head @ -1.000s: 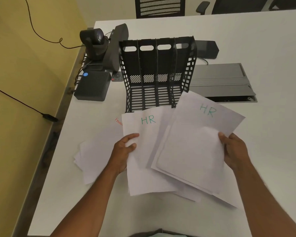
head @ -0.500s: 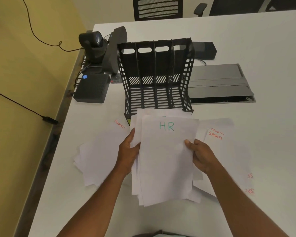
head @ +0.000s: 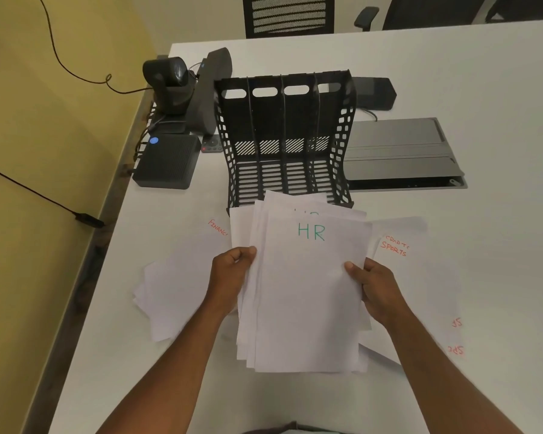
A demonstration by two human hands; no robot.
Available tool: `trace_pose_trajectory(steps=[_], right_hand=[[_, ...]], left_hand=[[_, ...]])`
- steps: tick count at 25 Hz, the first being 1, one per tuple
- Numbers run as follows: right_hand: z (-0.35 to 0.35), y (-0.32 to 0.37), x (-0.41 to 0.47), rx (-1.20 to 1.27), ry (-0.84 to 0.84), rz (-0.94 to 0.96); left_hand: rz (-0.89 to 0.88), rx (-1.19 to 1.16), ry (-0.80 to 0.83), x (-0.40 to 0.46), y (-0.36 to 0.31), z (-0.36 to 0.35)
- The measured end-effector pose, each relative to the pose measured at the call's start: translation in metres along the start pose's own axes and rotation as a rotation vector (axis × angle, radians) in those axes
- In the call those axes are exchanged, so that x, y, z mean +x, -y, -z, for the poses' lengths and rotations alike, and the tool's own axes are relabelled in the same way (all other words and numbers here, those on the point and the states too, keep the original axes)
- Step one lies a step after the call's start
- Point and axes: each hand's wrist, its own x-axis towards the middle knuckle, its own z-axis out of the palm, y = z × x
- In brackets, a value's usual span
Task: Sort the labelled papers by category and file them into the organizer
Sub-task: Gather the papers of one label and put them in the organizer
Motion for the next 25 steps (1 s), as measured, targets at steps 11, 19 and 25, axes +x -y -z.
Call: trace_pose_trajectory(steps=[11,19,25], right_hand=[[0.005,0.014,0.005,0.067,-0.010,0.041],[0.009,0.015,0.001,0.060,-0.047,0.098],[0.070,0.031,0.014,0.353,-0.110,0.079]], left_hand=[[0.059,-0.068,0.139,-0.005,-0.004,-0.012],[0.012,-0.040,0.022,0.000,-0.001,0.002],[0.001,-0.085,0.054,-0.004,-0.007,0.015]])
